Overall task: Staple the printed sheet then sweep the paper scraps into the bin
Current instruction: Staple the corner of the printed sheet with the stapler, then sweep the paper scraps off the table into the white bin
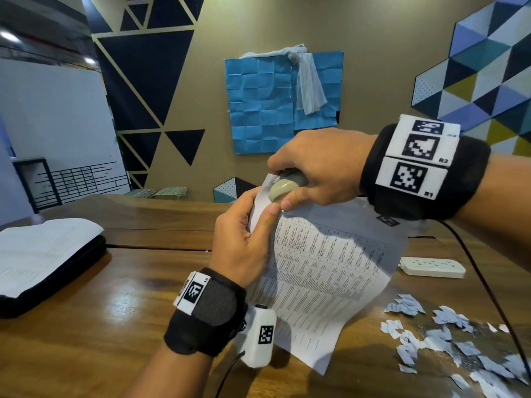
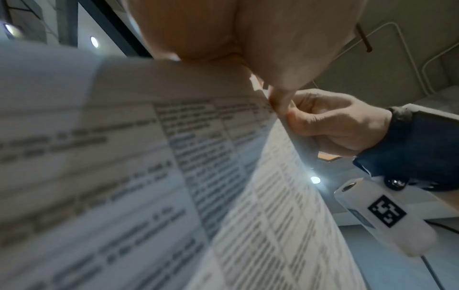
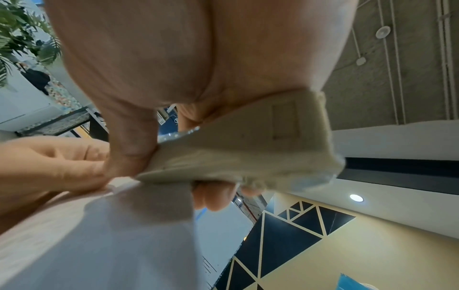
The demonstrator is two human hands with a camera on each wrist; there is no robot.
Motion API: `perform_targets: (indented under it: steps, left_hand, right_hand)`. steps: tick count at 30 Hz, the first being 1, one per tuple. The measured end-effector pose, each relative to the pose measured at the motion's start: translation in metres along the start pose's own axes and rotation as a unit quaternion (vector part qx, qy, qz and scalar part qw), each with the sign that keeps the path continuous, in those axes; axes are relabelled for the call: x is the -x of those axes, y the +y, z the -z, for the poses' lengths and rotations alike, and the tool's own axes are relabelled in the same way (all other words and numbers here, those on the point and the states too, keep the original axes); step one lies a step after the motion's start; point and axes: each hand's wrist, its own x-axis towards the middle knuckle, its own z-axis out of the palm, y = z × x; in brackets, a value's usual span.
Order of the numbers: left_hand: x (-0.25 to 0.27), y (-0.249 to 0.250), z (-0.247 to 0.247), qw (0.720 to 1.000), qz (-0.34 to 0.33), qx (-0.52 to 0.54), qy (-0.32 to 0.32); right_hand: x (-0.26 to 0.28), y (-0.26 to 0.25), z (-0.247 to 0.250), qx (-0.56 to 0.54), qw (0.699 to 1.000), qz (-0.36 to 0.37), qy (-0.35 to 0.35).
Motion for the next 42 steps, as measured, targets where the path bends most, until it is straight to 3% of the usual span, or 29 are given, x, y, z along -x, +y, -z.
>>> perform_targets:
  steps: [5,9,13,15,17,21,24,27,32,37,42]
  left_hand:
    - [-0.002,-0.014,0.004,0.996,0.068,0.023,-0.045]
    - [-0.007,-0.023,0.012,0.993,0.114,0.032,-0.028]
    - [-0.014,-0.055,0.020,0.976,0.214,0.020,0.014]
    - [-0.019,-0.080,0.022,0.963,0.268,-0.006,0.013]
    - [-0.021,-0.106,0.022,0.943,0.323,-0.073,-0.022]
    - [-0.008,-0.155,0.018,0.888,0.417,-0.165,-0.098]
    - [0.008,-0.180,0.014,0.844,0.470,-0.223,-0.127]
    - [0.017,-0.194,0.010,0.811,0.496,-0.273,-0.149]
    - [0.032,-0.211,0.006,0.797,0.481,-0.322,-0.174]
    - [0.035,-0.217,0.004,0.768,0.482,-0.366,-0.210]
    - [0.033,-0.220,0.004,0.721,0.452,-0.434,-0.297]
  right_hand:
    - [0.003,0.015,0.001,-0.060,0.997,-0.037,-0.033]
    - [0.020,0.033,0.001,-0.134,0.985,-0.101,0.049]
    - [0.041,0.042,-0.035,-0.286,0.924,-0.204,0.151]
    - [0.049,0.039,-0.071,-0.319,0.894,-0.267,0.166]
    - [0.058,0.033,-0.117,-0.348,0.863,-0.343,0.131]
    - [0.078,0.018,-0.212,-0.388,0.809,-0.440,-0.040]
    - [0.087,0.003,-0.235,-0.400,0.765,-0.490,-0.119]
    - [0.088,-0.011,-0.238,-0.378,0.765,-0.492,-0.171]
    - [0.080,-0.017,-0.249,-0.370,0.743,-0.522,-0.194]
    - [0.075,-0.019,-0.260,-0.334,0.769,-0.514,-0.180]
    - [0.075,-0.017,-0.260,-0.314,0.783,-0.506,-0.181]
